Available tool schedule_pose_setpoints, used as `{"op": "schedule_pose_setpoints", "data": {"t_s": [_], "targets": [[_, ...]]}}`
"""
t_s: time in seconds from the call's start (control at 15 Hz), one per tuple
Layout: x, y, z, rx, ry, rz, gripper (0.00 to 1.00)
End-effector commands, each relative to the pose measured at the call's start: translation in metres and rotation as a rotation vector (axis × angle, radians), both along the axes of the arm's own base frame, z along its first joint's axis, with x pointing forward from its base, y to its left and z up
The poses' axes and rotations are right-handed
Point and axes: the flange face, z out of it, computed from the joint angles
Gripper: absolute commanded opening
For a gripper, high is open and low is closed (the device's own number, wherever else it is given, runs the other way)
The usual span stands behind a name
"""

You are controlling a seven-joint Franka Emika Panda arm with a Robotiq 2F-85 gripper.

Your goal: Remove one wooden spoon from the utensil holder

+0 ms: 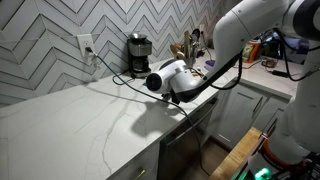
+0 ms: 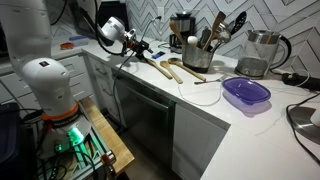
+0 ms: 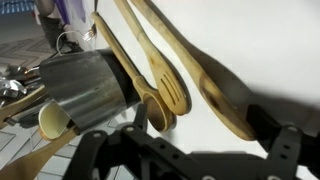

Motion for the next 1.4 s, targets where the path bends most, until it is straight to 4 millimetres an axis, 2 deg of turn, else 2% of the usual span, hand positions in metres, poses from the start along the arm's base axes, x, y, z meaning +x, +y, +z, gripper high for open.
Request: {"op": "schedule_pose_setpoints", "data": {"t_s": [0.0, 0.33, 0.67, 0.93, 1.33], "targets": [[0.000, -0.018, 0.031, 0.164, 0.021, -0.055, 1.00], [0.005, -0.037, 0.076, 0.359, 0.099, -0.109, 1.00], [0.003, -0.050, 0.110, 0.523, 0.200, -0.142, 1.00], [-0.003, -0.069, 0.157, 0.688, 0.249, -0.187, 1.00], [-0.020, -0.107, 0.225, 0.874, 0.208, -0.228, 1.00]]}}
